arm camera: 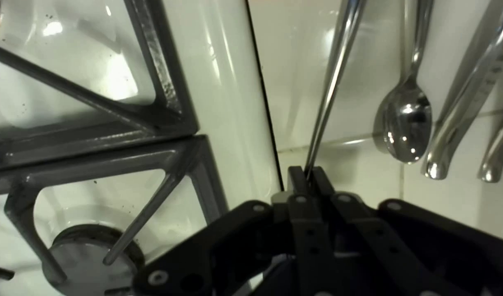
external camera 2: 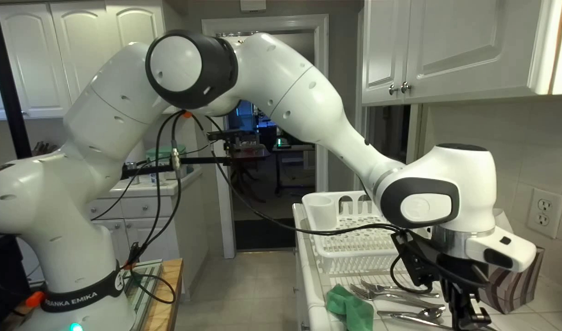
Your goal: Put one silver spoon on the dishrack.
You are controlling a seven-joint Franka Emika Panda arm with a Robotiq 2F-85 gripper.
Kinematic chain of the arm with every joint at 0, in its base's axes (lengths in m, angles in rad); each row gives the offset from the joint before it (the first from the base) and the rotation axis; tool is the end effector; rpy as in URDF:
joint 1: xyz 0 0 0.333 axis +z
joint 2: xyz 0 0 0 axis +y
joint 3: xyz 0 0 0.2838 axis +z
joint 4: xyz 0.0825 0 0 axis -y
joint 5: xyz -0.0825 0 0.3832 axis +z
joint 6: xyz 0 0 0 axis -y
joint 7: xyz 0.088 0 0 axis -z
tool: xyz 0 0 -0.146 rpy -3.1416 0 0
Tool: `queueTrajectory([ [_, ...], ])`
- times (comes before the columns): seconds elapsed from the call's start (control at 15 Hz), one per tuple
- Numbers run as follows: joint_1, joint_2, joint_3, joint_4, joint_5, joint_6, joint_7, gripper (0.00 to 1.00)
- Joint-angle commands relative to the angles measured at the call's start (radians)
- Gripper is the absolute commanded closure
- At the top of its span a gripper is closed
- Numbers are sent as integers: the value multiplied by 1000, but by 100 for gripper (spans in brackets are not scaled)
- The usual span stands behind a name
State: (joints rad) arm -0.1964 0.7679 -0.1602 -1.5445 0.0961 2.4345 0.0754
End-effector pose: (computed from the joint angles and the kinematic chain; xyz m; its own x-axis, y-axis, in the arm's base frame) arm 0.6620 -0.2318 0.1531 0.8933 -0.4285 0.1355 -0.4360 -0.8995 0.0294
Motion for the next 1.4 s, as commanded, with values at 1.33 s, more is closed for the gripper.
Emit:
queueTrajectory([
  [1.33, 136, -500, 23, -429, -110, 150, 64, 99],
])
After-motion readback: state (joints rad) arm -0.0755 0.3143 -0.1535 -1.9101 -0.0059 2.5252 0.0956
